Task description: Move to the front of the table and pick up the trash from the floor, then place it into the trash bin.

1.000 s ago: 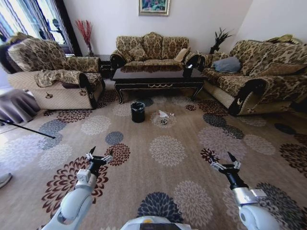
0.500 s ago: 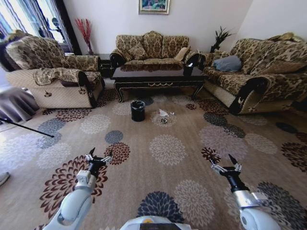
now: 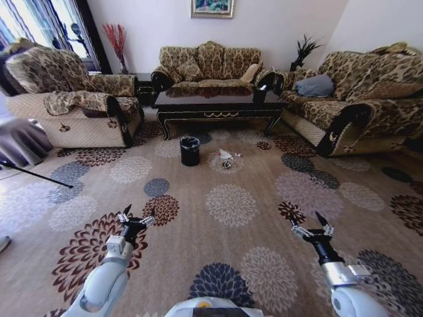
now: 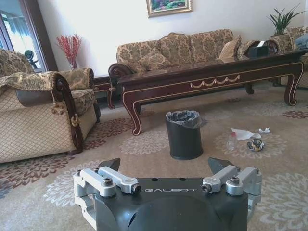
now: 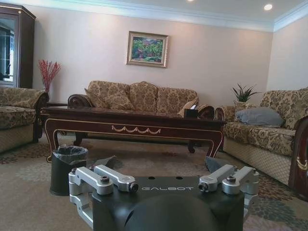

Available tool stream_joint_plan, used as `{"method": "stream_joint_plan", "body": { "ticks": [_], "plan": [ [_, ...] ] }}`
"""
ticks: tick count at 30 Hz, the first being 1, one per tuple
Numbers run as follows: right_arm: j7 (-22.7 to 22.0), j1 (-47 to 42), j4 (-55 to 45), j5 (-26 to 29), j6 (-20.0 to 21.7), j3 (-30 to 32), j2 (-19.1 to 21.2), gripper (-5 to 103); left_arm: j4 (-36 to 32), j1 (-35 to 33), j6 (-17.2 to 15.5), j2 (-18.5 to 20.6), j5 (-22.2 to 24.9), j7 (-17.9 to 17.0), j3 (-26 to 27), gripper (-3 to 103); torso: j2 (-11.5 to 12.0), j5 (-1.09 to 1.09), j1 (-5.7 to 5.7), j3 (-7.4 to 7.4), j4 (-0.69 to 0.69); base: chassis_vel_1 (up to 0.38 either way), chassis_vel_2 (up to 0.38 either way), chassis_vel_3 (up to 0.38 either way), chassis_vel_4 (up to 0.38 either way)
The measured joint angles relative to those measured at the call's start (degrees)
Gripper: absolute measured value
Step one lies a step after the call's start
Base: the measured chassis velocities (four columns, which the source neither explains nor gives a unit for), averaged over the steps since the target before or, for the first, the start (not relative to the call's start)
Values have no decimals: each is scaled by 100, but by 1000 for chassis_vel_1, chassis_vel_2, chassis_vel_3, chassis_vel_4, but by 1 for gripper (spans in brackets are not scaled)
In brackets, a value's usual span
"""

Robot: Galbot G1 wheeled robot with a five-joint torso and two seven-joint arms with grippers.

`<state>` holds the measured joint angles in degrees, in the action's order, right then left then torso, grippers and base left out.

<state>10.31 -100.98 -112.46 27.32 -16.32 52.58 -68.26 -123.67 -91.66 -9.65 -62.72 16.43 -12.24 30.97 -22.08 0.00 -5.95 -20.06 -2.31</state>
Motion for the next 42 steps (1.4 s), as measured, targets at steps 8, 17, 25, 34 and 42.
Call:
{"method": "stream_joint_plan", "body": {
  "ticks": [8,17,25,34,42],
  "plan": [
    [1,1,14,9,-9,-4,-40,100,-25,-7,-9,-23,-14,-22,-37,100,205,0,68,137,0,0,0,0,0],
    [2,24,45,0,-17,-16,-77,100,-33,-15,-12,-14,-5,-24,-27,100,380,0,132,247,0,0,0,0,0],
    [10,30,127,-17,-26,-17,-125,100,-11,-6,-13,-70,-2,-24,-37,100,575,0,181,393,0,0,0,0,0],
    [13,66,164,-37,-30,-17,-177,100,12,13,-9,-68,45,-21,-57,100,783,0,243,540,0,0,0,0,0],
    [18,74,205,-61,-52,-34,-209,100,18,3,2,-96,45,-20,-82,100,944,0,290,653,0,0,0,0,0]
  ]
}}
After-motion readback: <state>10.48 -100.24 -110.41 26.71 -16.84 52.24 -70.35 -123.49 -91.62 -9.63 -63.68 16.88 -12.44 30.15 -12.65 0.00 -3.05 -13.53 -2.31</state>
